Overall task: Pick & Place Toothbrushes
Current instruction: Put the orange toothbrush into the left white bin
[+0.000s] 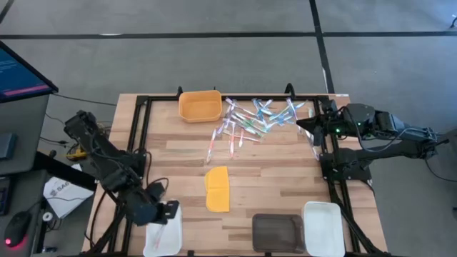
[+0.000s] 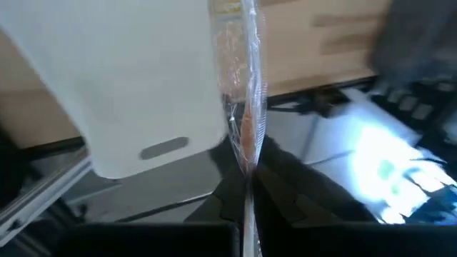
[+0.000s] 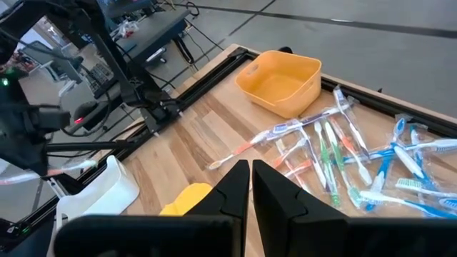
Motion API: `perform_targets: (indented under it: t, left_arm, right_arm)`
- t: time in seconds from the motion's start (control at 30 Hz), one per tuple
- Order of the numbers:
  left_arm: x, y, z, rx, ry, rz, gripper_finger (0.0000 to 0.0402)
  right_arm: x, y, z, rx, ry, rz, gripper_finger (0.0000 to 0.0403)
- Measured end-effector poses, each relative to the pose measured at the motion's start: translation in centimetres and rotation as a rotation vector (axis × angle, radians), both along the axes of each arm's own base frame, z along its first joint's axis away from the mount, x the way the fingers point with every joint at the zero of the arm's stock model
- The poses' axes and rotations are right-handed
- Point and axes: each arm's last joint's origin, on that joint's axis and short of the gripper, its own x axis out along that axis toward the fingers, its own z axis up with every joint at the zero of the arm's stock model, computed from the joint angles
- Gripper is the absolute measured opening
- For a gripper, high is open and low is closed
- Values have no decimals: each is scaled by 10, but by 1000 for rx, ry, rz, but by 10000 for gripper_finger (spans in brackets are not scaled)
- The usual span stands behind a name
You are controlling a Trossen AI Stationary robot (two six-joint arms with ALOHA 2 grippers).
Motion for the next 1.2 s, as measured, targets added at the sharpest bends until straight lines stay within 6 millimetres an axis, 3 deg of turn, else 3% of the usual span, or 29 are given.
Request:
perform_targets:
  t: [0.23,0.73,1.2]
  left_arm:
    - [9,-20,-27,4,151,-68,5]
    - [27,-33,-66,77,256,-85,5]
    - [39,3,-102,165,247,-149,5]
  right_arm:
    - [-2,0,-4,24,36,-10,17]
    - [-2,0,-4,24,37,-10,17]
    - [-2,0,-4,24,37,-10,17]
